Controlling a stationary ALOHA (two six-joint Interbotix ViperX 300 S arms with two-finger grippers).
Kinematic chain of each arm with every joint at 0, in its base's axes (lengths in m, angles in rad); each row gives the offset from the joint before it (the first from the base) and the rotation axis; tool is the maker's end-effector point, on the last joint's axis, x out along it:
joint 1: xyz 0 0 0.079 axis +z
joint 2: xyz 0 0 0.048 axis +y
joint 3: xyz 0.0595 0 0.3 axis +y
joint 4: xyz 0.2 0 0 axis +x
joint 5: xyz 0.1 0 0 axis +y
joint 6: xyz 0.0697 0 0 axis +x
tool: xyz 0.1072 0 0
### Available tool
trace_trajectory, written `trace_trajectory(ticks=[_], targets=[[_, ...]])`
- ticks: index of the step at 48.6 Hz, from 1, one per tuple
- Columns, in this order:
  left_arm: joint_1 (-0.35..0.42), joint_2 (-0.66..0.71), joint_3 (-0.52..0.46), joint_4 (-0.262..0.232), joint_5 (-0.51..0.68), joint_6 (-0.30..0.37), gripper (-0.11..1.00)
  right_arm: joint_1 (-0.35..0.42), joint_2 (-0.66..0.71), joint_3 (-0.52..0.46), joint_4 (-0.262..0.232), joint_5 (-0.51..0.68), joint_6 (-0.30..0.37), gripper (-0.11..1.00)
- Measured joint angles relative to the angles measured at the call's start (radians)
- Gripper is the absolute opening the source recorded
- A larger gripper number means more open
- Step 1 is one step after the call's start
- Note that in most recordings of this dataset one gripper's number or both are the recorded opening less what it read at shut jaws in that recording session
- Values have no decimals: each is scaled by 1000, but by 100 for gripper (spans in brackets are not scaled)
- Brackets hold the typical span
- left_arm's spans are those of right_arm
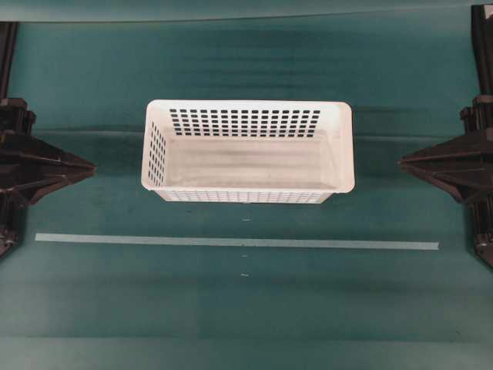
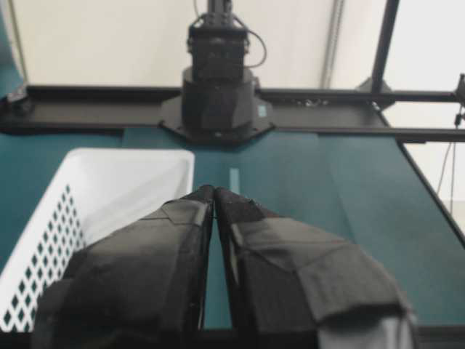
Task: Lift the white basket with both hands.
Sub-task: 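Move both open grippers inward to the basket's left and right end rims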
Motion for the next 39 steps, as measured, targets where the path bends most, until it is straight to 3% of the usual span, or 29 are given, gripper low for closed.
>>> trace_trajectory(ticks=[3, 12, 17, 22, 31, 39], targets=[[2, 8, -5, 8, 17, -20, 17, -3, 0, 0, 8, 8, 6, 16], [6, 34, -40, 14, 81, -92, -1, -21, 5, -51, 89, 193, 78, 1], [8, 32, -66, 15, 107, -138, -3, -52, 14, -114, 133, 341, 173, 0], [21, 34, -112, 15, 156, -233, -3, -97, 41, -187, 144, 457, 281, 0], [84, 67, -218, 15, 302, -479, -3, -195, 138, -316, 147, 680, 522, 0], [144, 126, -308, 15, 479, -756, -3, -233, 253, -396, 147, 871, 698, 0]])
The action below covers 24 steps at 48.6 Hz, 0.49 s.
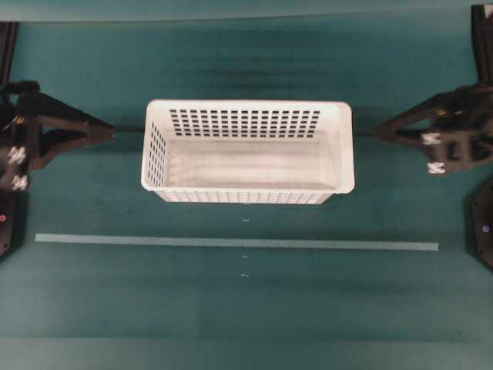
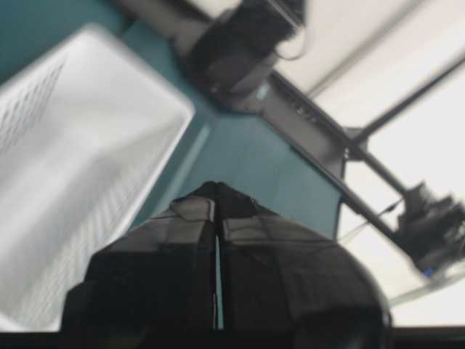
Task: Lift the white basket with both hands.
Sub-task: 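Move both open grippers inward to the basket's left and right end rims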
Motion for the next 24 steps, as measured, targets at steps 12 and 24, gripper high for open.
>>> trace_trajectory(ticks=[12, 24], targets=[[29, 101, -98, 0, 179, -221, -3, -52, 110, -86, -2, 207, 146, 0], [89, 239, -173, 2, 433, -410, -3, -95, 227, -170, -41, 376, 219, 0]])
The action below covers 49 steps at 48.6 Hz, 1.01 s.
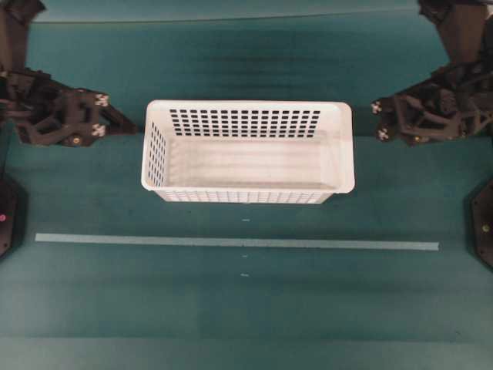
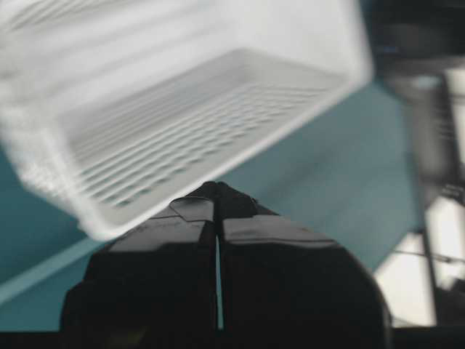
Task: Lift the white basket with both hands.
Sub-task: 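Move both open grippers inward to the basket's left and right end rims, then lower both grippers over the end rims and close them on the rims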
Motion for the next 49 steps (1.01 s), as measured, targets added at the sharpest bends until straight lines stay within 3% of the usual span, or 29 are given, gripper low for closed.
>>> trace_trajectory(ticks=[8, 16, 33, 39, 49], targets=[[3, 95, -61, 2, 181, -14, -3, -9, 103, -81, -46, 152, 0, 0], [3, 147, -87, 8, 224, -14, -2, -23, 199, -144, -66, 247, 0, 0], [5, 156, -86, 9, 218, -14, 8, -23, 247, -149, -67, 186, -2, 10], [5, 156, -84, 8, 190, -14, 24, -25, 242, -133, -63, 137, 3, 27], [5, 158, -83, 8, 176, -17, 82, -25, 242, -114, -55, 98, 55, 81]])
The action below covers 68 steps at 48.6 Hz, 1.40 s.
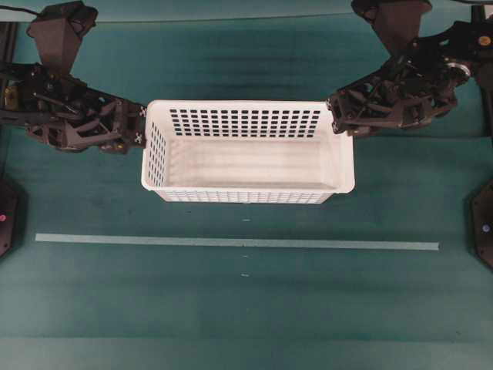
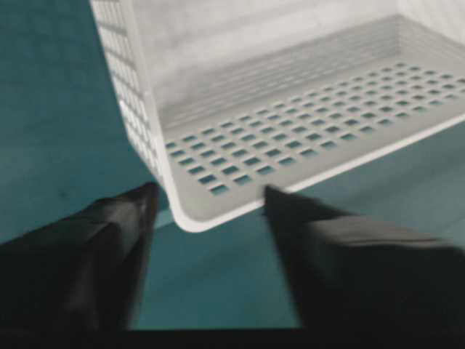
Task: Lift the white basket with both hands.
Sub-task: 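Lower both grippers over the end rims and close them on the rims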
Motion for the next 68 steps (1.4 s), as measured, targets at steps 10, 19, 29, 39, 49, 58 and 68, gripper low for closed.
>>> trace_trajectory(ticks=[10, 19, 29, 39, 49, 58, 68], targets=[[0, 6, 2, 2, -2, 0, 94, 2, 18, 20, 2, -28, 64, 96], [2, 51, 21, 2, -5, 0, 95, 3, 40, 23, 2, -55, 112, 96], [12, 129, 37, 2, -81, -2, 95, 14, 91, 44, 0, -114, 149, 96], [23, 218, 41, 0, -166, -2, 95, 21, 146, 75, -2, -221, 166, 96], [25, 291, 44, 2, -184, -2, 95, 34, 190, 110, -2, -267, 193, 96], [25, 316, 46, 0, -218, -2, 94, 35, 196, 126, -2, -293, 209, 96], [25, 318, 58, 0, -222, -2, 94, 35, 198, 126, -2, -298, 209, 95]])
